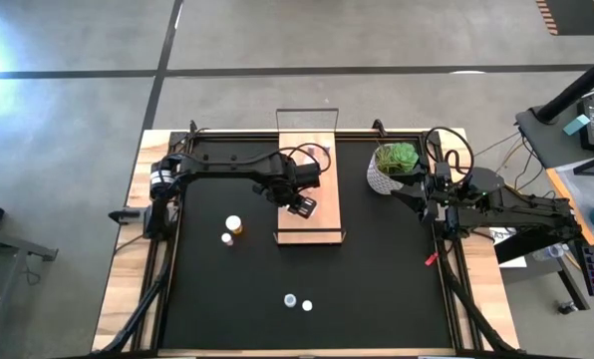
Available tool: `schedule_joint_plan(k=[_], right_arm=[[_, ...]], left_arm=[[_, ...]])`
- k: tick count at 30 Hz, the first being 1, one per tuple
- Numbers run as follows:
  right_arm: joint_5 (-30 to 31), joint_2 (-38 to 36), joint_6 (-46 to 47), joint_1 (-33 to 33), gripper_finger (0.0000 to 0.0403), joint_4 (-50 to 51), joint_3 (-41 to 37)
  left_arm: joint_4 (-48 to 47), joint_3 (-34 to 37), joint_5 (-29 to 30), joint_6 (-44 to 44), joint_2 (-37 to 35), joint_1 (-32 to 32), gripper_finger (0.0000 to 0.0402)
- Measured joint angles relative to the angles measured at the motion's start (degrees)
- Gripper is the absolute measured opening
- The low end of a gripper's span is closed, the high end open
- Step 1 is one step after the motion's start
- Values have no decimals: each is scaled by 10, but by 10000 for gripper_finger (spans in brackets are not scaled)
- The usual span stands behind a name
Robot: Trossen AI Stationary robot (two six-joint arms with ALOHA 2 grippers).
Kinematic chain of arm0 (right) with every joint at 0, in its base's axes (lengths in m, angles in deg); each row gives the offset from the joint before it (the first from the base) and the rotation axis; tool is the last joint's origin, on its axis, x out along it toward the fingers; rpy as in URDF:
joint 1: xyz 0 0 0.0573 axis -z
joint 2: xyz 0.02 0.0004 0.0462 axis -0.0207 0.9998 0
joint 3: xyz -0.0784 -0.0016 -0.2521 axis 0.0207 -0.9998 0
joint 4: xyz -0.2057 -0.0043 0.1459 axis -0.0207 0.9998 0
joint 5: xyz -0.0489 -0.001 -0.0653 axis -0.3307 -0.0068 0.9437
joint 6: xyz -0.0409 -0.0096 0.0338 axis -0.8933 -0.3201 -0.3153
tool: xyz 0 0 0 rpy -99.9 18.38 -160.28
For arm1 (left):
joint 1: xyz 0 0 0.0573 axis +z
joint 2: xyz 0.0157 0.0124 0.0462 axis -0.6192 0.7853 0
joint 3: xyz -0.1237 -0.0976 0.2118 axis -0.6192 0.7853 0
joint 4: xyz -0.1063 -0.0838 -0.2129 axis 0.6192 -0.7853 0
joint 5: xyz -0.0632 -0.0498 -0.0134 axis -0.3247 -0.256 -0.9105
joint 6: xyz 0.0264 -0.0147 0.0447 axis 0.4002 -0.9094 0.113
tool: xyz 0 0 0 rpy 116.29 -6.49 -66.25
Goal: Pick and place medicine bottles onto shelf by color
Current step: Put the left white pill bottle on the shelf aligned with the white pill bottle
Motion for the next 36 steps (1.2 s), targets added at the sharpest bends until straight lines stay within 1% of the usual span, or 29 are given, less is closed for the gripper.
schedule_joint_plan(k=[29,32,36], right_arm=[[0,0,0,0,226,0,0],[0,0,0,0,226,0,0],[0,0,0,0,226,0,0]], left_arm=[[12,12,14,-1,0,-3,142],[18,13,14,-11,0,-3,155],[24,14,14,-15,0,-3,185]])
